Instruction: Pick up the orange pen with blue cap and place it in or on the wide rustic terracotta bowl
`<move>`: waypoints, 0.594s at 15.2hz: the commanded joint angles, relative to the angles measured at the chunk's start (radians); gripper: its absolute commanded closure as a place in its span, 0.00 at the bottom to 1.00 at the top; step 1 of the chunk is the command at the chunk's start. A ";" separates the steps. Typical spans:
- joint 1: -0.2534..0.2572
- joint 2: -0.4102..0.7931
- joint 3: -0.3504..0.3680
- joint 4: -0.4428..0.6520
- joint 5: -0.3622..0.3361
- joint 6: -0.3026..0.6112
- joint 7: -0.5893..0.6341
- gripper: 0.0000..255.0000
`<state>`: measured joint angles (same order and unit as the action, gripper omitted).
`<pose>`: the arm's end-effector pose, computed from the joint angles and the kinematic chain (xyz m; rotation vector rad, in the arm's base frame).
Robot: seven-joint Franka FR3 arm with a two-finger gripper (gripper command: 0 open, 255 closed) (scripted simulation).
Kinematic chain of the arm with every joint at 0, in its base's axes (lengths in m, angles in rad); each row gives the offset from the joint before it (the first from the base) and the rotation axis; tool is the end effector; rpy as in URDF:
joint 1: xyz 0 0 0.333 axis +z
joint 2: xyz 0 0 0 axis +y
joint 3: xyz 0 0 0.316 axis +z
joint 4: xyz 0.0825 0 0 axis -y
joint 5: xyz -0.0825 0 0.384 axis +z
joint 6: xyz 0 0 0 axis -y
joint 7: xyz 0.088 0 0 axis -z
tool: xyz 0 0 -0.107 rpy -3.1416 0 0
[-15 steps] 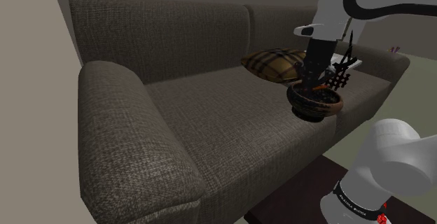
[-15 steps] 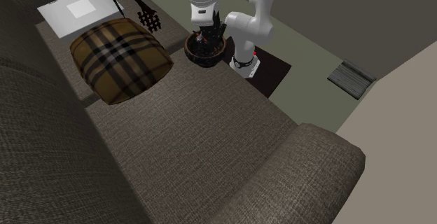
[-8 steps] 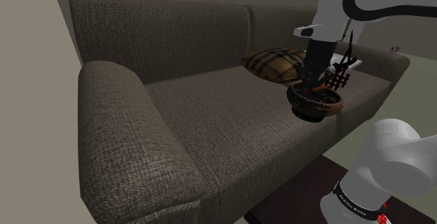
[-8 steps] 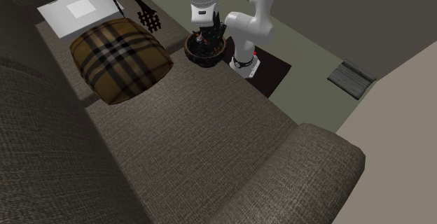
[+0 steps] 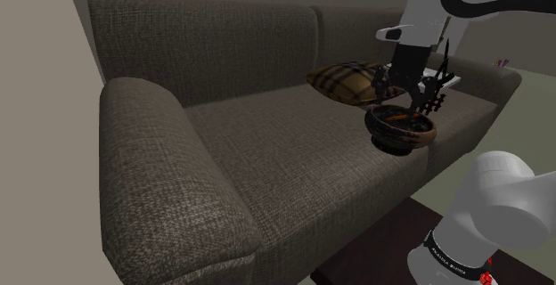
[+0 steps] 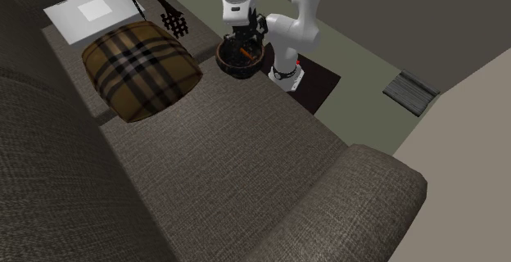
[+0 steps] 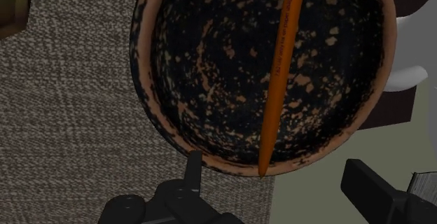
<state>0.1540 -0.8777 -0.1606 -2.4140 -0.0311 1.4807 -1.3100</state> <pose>0.2754 -0.0200 0.5783 -2.3537 -1.9089 -0.0064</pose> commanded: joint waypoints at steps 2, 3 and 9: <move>0.006 0.044 0.000 0.115 0.004 -0.072 -0.002 0.00; 0.006 0.044 0.000 0.115 0.004 -0.072 -0.002 0.00; 0.006 0.044 0.000 0.115 0.004 -0.072 -0.002 0.00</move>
<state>0.1596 -0.8341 -0.1610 -2.2990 -0.0271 1.4084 -1.3117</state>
